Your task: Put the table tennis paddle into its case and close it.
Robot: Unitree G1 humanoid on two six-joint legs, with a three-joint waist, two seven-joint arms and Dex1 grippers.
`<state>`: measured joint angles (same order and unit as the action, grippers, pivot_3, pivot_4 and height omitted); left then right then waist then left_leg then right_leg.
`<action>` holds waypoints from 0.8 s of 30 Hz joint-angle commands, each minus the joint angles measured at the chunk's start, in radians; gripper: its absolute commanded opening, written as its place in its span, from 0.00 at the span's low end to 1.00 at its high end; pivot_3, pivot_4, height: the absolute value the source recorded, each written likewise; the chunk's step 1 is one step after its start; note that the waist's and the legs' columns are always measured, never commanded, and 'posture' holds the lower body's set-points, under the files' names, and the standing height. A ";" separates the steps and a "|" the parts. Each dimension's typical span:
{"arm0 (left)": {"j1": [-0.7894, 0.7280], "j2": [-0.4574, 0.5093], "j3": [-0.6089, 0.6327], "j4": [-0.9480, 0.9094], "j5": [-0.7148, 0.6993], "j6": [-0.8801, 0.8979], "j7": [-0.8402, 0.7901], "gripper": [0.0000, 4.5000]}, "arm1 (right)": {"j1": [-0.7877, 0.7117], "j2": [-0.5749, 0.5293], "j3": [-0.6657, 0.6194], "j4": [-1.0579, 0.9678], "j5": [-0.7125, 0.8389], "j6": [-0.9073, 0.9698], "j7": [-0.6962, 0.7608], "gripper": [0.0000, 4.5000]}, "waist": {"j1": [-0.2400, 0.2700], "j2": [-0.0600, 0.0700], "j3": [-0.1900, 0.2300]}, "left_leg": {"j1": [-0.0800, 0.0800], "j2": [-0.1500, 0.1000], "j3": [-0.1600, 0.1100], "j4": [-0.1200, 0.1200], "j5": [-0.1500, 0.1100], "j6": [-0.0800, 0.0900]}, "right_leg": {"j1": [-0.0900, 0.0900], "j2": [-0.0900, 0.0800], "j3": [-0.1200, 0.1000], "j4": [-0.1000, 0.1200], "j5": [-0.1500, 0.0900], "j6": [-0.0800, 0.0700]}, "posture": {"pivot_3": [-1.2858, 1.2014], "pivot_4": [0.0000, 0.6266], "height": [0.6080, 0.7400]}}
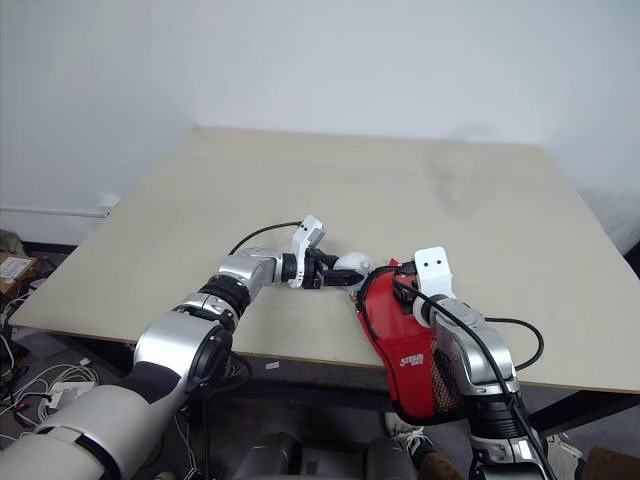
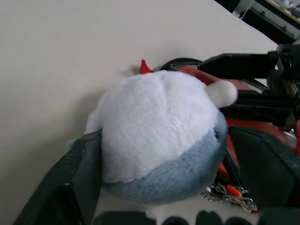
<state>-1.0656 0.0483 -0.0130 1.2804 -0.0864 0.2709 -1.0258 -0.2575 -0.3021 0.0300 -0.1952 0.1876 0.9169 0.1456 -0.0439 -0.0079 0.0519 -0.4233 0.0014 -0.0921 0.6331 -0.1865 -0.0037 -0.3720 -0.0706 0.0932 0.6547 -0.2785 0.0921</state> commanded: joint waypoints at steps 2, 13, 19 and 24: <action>-0.049 -0.022 0.039 0.005 -0.012 -0.009 0.043 0.51 | 0.043 -0.023 0.044 -0.024 0.008 0.081 0.052 0.72 | 0.001 0.000 0.000 | 0.000 0.000 0.000 0.000 0.000 0.000 | 0.000 0.000 0.000 0.000 0.000 0.000 | 0.52 0.00 1.00; -0.175 -0.057 0.199 0.027 -0.077 -0.053 0.224 0.05 | 0.122 -0.037 0.101 -0.099 0.001 0.149 0.078 0.72 | -0.001 -0.001 0.000 | 0.000 0.000 0.000 0.001 0.000 0.000 | 0.000 0.000 0.000 0.001 0.000 0.001 | 0.52 0.00 1.00; -0.257 -0.066 0.263 0.043 -0.098 -0.086 0.326 0.05 | 0.141 -0.049 0.132 -0.111 -0.012 0.152 0.083 0.72 | -0.001 -0.002 0.000 | 0.001 0.000 0.000 0.002 0.000 -0.001 | 0.000 0.000 0.000 0.002 0.000 0.001 | 0.52 0.00 1.00; -0.280 -0.050 0.300 0.046 -0.107 -0.097 0.335 0.04 | 0.136 -0.033 0.110 -0.112 -0.013 0.158 0.070 0.72 | -0.001 -0.002 0.000 | 0.000 0.000 0.000 0.002 0.001 -0.001 | 0.000 0.000 0.000 0.002 0.000 0.001 | 0.52 0.00 1.00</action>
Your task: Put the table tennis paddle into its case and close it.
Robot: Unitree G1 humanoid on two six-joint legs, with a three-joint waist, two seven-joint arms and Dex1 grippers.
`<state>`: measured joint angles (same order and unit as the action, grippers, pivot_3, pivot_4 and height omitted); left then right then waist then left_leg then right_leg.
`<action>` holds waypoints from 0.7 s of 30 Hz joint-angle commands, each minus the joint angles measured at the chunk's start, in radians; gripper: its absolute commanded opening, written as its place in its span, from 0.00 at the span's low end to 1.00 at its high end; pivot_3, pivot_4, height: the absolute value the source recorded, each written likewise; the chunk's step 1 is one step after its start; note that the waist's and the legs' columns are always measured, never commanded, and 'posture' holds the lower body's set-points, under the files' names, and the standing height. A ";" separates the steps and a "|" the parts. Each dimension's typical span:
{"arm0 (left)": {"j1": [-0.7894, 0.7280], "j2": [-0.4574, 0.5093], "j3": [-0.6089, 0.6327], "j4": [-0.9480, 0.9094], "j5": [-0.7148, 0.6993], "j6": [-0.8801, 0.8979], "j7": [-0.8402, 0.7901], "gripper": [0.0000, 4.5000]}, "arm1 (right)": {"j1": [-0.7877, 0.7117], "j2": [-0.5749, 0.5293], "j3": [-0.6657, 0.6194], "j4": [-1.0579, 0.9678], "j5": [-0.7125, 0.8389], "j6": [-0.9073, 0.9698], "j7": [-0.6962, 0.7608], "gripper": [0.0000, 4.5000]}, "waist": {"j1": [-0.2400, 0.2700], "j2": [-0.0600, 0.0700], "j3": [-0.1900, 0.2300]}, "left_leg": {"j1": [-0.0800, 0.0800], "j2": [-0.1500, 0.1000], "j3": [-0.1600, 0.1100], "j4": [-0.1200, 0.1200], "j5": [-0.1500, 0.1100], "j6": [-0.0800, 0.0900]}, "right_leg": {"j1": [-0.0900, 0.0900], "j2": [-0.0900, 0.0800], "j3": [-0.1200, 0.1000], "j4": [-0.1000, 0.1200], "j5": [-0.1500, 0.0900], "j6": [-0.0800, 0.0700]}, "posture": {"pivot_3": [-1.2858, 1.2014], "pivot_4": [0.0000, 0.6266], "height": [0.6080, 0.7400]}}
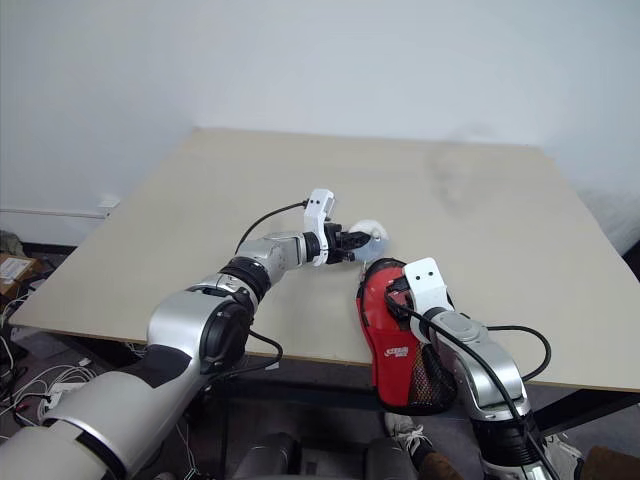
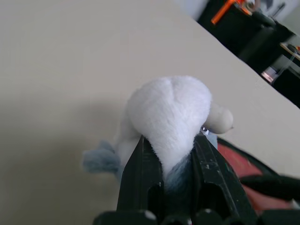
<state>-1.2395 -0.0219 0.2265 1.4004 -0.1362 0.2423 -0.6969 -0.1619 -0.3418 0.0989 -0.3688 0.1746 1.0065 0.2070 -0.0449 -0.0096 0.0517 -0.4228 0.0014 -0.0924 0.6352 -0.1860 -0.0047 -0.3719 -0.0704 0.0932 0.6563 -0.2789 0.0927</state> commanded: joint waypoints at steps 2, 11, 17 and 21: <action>-0.107 0.024 0.065 -0.072 -0.047 -0.078 0.027 0.04 | 0.044 0.010 0.041 0.063 -0.002 0.068 0.009 0.72 | -0.001 0.000 0.000 | 0.000 0.000 0.000 0.000 0.000 0.000 | 0.000 0.000 0.000 0.000 0.000 0.000 | 0.52 0.00 1.00; -0.128 -0.039 0.028 -0.058 0.035 -0.160 0.243 0.04 | 0.058 0.015 0.036 0.032 0.003 0.097 0.008 0.72 | -0.001 0.000 0.000 | 0.000 0.000 0.000 0.000 0.000 0.000 | 0.000 0.000 0.000 0.000 0.000 0.000 | 0.52 0.00 1.00; -0.122 -0.122 -0.020 -0.044 0.129 -0.219 0.416 0.04 | 0.068 0.010 0.061 0.020 -0.010 0.100 0.003 0.72 | -0.001 0.000 0.000 | 0.000 0.000 0.000 -0.001 0.000 0.000 | 0.000 0.000 0.000 0.000 0.000 0.000 | 0.52 0.00 1.00; -0.121 -0.162 -0.026 -0.040 0.163 -0.239 0.521 0.04 | 0.081 0.018 0.073 0.002 -0.019 0.104 -0.006 0.72 | -0.001 0.000 0.000 | 0.001 0.000 0.001 -0.001 0.000 0.000 | 0.000 0.000 0.001 0.000 0.000 0.000 | 0.52 0.00 1.00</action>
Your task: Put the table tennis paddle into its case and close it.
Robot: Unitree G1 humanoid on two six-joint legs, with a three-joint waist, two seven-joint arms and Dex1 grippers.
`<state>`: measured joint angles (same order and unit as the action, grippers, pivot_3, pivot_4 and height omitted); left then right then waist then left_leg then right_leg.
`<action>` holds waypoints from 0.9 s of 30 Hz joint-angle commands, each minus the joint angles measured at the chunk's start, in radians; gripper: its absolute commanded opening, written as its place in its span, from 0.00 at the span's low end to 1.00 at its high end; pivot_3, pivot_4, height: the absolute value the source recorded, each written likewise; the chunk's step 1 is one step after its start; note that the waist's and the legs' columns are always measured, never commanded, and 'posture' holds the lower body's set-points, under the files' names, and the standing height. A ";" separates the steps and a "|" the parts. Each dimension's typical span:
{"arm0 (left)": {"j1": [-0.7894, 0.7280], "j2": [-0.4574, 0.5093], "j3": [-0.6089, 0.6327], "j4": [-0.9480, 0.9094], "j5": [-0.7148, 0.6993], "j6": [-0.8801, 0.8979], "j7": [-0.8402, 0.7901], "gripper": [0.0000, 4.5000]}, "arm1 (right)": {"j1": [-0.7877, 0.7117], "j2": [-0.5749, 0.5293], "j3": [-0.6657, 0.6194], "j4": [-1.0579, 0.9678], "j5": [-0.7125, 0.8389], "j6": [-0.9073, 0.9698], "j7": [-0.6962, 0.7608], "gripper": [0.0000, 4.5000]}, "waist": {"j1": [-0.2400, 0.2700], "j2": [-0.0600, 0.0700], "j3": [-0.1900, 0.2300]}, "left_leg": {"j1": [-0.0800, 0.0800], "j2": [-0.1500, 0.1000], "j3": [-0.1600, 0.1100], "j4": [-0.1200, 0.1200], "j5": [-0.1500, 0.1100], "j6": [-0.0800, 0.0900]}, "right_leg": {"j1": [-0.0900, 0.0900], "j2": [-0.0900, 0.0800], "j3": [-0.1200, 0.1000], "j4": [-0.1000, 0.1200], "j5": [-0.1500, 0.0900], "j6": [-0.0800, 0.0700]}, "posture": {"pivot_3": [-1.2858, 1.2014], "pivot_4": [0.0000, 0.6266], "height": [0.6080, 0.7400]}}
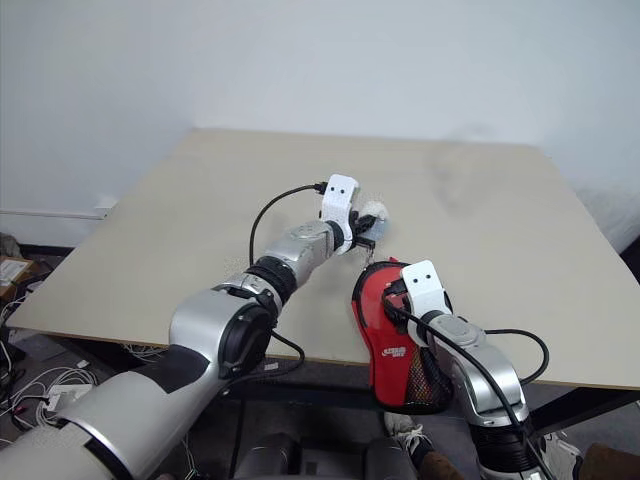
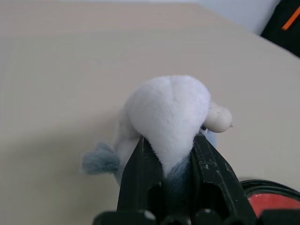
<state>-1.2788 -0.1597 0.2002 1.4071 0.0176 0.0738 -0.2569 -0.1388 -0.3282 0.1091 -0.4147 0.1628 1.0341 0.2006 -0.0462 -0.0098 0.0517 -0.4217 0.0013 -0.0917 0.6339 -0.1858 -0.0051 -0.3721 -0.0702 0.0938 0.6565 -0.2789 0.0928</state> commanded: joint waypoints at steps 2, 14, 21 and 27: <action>-0.081 -0.047 -0.015 -0.047 0.036 -0.101 0.116 0.04 | 0.062 0.006 0.066 0.045 -0.011 0.071 -0.002 0.72 | 0.001 0.000 0.000 | 0.000 0.000 0.000 0.000 0.000 0.000 | 0.000 0.000 0.000 0.000 0.000 0.000 | 0.52 0.00 1.00; -0.052 -0.179 -0.108 -0.059 0.073 -0.225 -0.164 0.04 | 0.056 0.015 0.046 0.029 -0.019 0.000 0.005 0.72 | 0.000 -0.001 0.000 | 0.000 0.000 0.001 -0.002 0.001 -0.002 | -0.001 0.000 0.000 0.000 0.000 0.000 | 0.52 0.00 1.00; 0.017 -0.162 -0.084 -0.075 -0.034 -0.162 -0.601 0.34 | 0.061 0.008 0.014 0.021 -0.016 -0.036 0.018 0.72 | 0.001 0.000 0.000 | 0.000 0.000 0.001 -0.002 0.001 -0.003 | -0.001 0.000 0.000 -0.001 0.000 0.000 | 0.52 0.00 1.00; 0.023 -0.087 -0.054 -0.084 -0.089 -0.052 -0.649 0.64 | 0.077 -0.004 -0.030 -0.007 0.002 -0.075 0.047 0.72 | 0.000 0.000 0.000 | 0.001 0.000 0.000 -0.003 0.001 -0.003 | 0.000 0.000 0.000 -0.001 0.000 0.000 | 0.52 0.00 1.00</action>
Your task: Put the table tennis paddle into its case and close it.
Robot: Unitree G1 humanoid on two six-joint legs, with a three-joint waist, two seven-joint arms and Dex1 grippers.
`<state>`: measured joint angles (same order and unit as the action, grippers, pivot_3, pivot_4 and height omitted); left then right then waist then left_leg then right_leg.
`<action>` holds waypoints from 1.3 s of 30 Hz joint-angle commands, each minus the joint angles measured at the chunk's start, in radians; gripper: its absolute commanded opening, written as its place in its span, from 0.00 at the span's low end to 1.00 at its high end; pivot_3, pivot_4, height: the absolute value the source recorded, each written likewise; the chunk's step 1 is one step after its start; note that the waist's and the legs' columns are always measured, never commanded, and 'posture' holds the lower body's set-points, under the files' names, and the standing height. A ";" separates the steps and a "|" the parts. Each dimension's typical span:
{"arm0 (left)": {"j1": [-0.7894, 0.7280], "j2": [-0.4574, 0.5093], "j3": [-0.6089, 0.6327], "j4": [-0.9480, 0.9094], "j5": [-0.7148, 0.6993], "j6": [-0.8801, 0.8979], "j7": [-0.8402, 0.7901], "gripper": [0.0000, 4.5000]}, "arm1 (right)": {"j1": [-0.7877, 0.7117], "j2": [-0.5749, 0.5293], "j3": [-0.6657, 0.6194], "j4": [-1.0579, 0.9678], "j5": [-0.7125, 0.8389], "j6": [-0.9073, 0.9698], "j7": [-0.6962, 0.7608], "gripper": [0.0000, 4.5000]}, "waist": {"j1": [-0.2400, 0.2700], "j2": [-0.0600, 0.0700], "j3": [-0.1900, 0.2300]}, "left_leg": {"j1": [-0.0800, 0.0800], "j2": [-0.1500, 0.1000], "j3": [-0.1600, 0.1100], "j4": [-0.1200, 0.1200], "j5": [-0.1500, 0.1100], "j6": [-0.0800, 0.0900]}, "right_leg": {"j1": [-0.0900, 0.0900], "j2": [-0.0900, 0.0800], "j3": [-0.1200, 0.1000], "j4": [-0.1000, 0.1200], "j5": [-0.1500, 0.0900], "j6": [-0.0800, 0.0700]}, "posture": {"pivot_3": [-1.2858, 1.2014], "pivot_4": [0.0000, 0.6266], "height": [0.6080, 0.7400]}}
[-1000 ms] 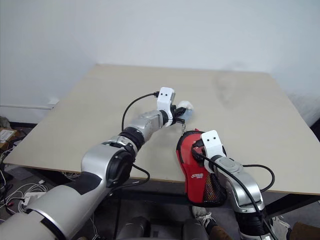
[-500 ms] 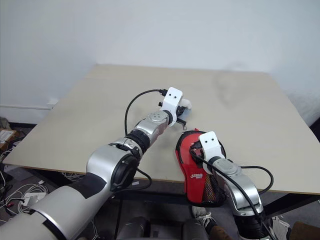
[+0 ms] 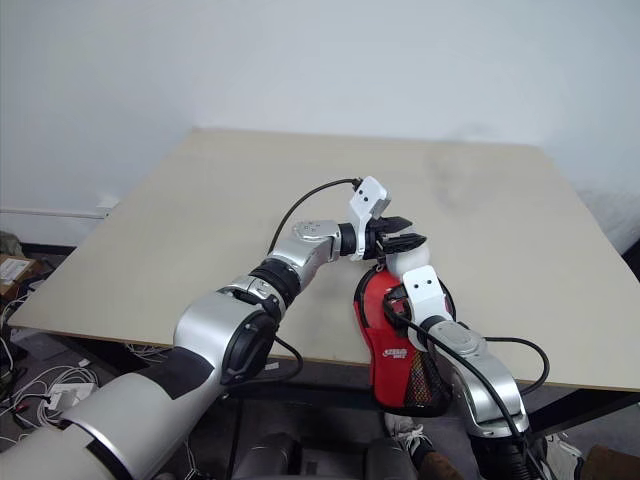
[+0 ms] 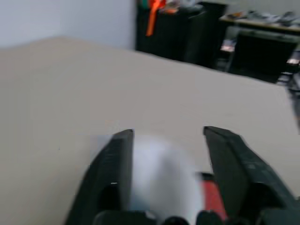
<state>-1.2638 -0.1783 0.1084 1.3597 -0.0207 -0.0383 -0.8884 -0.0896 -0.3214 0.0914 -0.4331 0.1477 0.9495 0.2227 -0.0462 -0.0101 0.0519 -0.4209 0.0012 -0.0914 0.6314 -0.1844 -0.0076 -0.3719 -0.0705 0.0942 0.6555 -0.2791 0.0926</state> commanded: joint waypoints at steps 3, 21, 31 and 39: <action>-0.003 0.003 0.048 -0.051 -0.079 0.129 -0.117 0.64 | 0.033 -0.019 -0.047 -0.009 0.044 0.002 0.054 0.72 | 0.000 0.000 0.000 | 0.000 0.000 0.000 0.000 0.000 0.000 | 0.000 0.000 0.000 0.000 0.000 0.000 | 0.52 0.00 1.00; 0.420 0.501 -0.200 -0.810 -0.143 0.650 -0.651 0.64 | 0.060 -0.171 -0.243 -0.168 0.236 -0.032 0.249 0.72 | 0.003 0.001 0.001 | 0.001 0.002 0.000 -0.001 0.000 0.000 | 0.001 0.000 0.001 0.001 0.000 -0.001 | 0.52 0.00 1.00; 0.558 0.296 -0.322 -0.964 -0.119 0.542 -0.347 0.64 | -0.100 -0.154 -0.262 -0.043 0.275 0.006 0.199 0.72 | 0.021 0.001 0.001 | 0.000 0.001 0.001 0.002 0.000 0.000 | 0.000 0.000 0.001 0.001 0.001 -0.002 | 0.52 0.00 1.00; 0.535 0.169 -0.412 -0.752 -0.043 0.307 -0.188 0.64 | -0.200 -0.134 -0.236 0.114 0.253 -0.022 0.164 0.72 | 0.021 0.001 0.000 | 0.001 0.001 0.003 0.001 0.000 0.000 | 0.000 0.001 0.002 0.001 0.003 -0.005 | 0.52 0.00 1.00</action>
<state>-0.6882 0.0105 -0.2989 0.5824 -0.0791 0.3282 -1.1131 -0.2584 -0.4554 -0.1373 -0.3201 0.4060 0.9550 0.3942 -0.0250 -0.0086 0.0524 -0.4201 0.0025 -0.0881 0.6324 -0.1842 -0.0075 -0.3721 -0.0701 0.0963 0.6565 -0.2766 0.0882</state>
